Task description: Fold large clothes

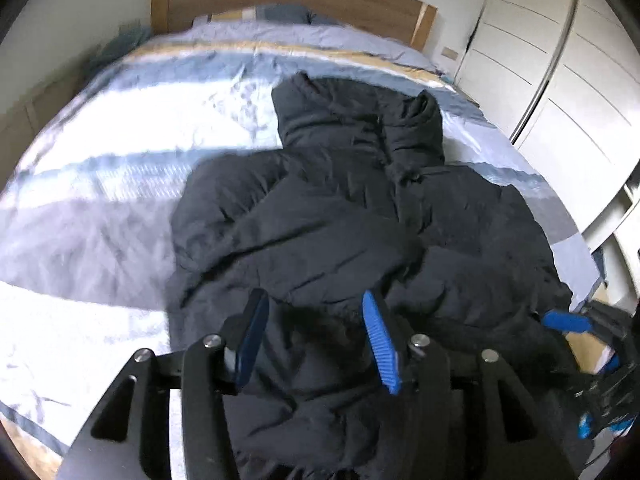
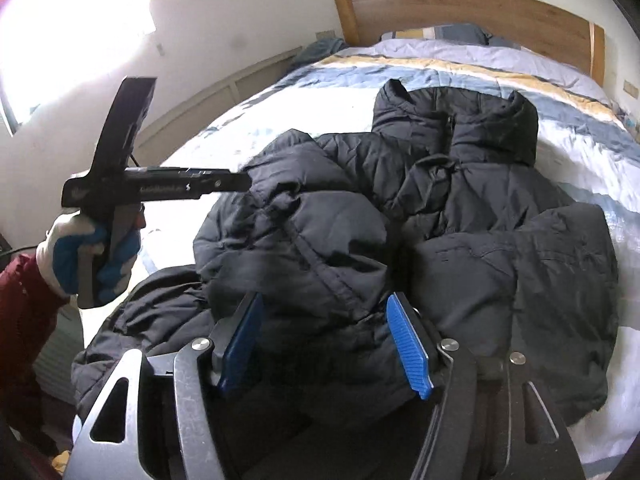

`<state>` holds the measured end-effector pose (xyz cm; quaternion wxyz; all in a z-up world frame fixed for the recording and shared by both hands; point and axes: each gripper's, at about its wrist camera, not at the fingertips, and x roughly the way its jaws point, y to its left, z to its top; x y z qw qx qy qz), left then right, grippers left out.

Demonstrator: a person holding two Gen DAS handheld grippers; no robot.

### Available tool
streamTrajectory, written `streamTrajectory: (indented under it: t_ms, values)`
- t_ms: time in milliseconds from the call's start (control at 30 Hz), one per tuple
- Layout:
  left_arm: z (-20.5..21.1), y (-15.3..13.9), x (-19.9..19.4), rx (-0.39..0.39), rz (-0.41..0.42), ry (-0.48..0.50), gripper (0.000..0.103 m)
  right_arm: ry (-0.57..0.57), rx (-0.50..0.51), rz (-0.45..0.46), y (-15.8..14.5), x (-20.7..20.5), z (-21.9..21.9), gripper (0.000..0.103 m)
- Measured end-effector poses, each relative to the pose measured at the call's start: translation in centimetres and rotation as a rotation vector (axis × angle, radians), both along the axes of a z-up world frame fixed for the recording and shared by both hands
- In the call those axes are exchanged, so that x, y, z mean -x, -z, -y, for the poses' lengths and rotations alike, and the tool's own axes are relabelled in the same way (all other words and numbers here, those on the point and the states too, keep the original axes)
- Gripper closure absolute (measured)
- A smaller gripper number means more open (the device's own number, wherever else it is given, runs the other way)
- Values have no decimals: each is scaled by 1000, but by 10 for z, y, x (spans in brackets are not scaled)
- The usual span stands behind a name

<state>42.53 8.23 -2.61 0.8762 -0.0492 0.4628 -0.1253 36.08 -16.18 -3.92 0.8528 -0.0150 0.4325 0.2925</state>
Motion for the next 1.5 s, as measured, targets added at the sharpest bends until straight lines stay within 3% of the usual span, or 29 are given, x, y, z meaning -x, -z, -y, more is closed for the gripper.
streamTrajectory:
  t_ms: [167, 333, 433, 633, 767, 833, 867, 967, 1133, 1267, 1500]
  values:
    - [16, 39, 22, -4, -63, 5, 56, 21, 55, -53, 40, -8, 3, 39]
    - [23, 39, 54, 49, -77, -5, 55, 37, 39, -56, 45, -4, 8, 39]
    - [36, 37, 67, 5, -87, 19, 54, 50, 40, -64, 44, 5, 17, 39]
    - [31, -4, 81, 30, -51, 12, 54, 88, 32, -90, 33, 33, 49, 39]
    - [10, -50, 69, 51, -14, 8, 54, 141, 1, -37, -1, 33, 89, 35]
    - [-3, -70, 50, 60, -5, -14, 51, 176, -13, -8, -19, 20, 109, 29]
    - [-10, -79, 39, 61, -2, -28, 45, 196, -14, 8, -28, 13, 118, 24]
    - [-26, -99, -8, 73, 4, -48, 42, 267, -29, 50, -53, -22, 148, 23]
    - [-31, -106, -100, 105, -11, -67, 39, 347, -85, 59, -70, -111, 181, 18]
    - [-34, -85, -175, 176, -44, -118, 39, 387, -126, 25, -50, -194, 191, 17]
    - [-25, -4, -285, 346, -84, -194, 39, 426, -200, -40, 11, -315, 190, 17]
